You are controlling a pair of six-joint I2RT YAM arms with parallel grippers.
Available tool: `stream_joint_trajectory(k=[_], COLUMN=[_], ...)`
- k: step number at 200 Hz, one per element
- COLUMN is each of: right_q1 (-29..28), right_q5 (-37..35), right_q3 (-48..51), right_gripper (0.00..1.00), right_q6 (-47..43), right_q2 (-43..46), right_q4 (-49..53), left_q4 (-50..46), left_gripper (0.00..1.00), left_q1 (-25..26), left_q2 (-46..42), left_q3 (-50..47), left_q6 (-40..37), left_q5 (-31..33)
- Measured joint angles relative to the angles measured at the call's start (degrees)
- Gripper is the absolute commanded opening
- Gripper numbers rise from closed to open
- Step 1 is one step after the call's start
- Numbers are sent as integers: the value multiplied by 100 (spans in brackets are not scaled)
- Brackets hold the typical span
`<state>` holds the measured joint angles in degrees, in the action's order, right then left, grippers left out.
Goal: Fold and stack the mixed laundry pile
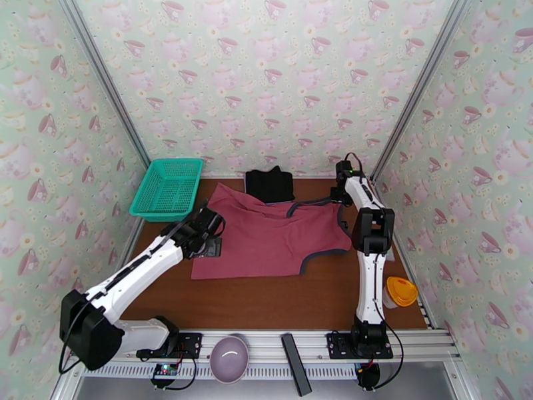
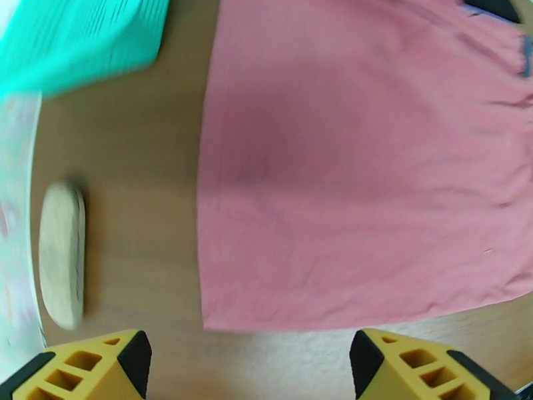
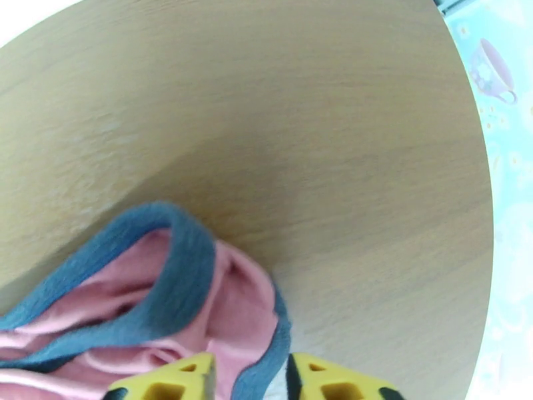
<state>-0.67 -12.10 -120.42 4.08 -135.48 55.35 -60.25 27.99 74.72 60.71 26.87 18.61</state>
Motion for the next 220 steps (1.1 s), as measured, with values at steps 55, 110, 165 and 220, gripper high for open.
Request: stream_joint_trajectory(k=[55, 110, 165, 220], right_q1=[-1102, -2944, -3689, -4321], right_q5=[164, 297, 332, 262], right_q3=[3086, 4500, 5139, 5683], right_gripper=[55, 53, 52, 56], right_q6=[-24, 46, 284, 466], right_q2=[3161, 4188, 4378, 4721], right_q4=[-695, -1058, -1248, -1329], left_q4=[131, 1434, 2282, 1923], left_gripper=[76, 75, 63, 0], left_q1=[-756, -1681, -1875, -2004], left_q2=[-262, -339, 269, 479], left_q3=[-1228, -2236, -2435, -2280], left_q6=[581, 1220, 1521, 1464], left_q5=[-922, -1812, -2061, -1770])
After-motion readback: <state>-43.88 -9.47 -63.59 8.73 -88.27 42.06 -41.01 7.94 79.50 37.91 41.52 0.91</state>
